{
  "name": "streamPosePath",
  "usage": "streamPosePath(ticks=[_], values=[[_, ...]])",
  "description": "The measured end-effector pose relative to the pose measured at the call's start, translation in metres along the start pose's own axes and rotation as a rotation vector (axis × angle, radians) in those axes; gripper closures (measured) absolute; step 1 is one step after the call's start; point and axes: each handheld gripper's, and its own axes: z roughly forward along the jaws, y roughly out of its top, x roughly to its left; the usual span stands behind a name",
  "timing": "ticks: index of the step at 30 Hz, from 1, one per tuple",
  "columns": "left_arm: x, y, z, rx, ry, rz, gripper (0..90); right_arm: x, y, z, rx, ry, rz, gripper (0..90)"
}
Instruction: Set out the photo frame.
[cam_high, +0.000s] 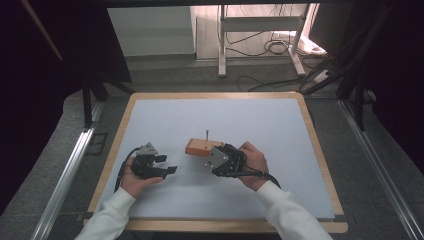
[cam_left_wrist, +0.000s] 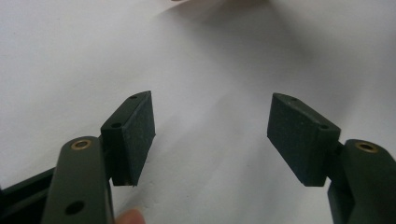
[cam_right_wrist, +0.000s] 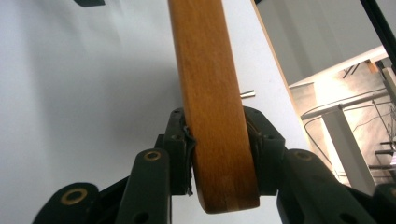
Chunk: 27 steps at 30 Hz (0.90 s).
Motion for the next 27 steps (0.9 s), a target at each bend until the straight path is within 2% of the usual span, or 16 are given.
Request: streamPosePath(ticks=[5, 16, 21, 27], values=[[0.001, 0.000, -0.001, -0.003, 0.002, -0.001, 32.0, -0.006, 0.005, 0.003, -0.016, 0.002, -0.014, 68.5], [0.001, 0.000, -0.002, -0.013, 0.006, -0.005, 32.0, -0.018, 0.011, -0.001, -0.050, 0.009, 0.009, 69.0], [0.001, 0.000, -0.002, -0.015, 0.006, -0.006, 32.0, -0.019, 0.011, -0.012, -0.076, 0.031, 0.034, 69.0], [0.000, 0.000, -0.002, -0.014, 0.007, -0.002, 32.0, -0.014, 0.009, -0.033, -0.118, 0.078, 0.052, 68.9]])
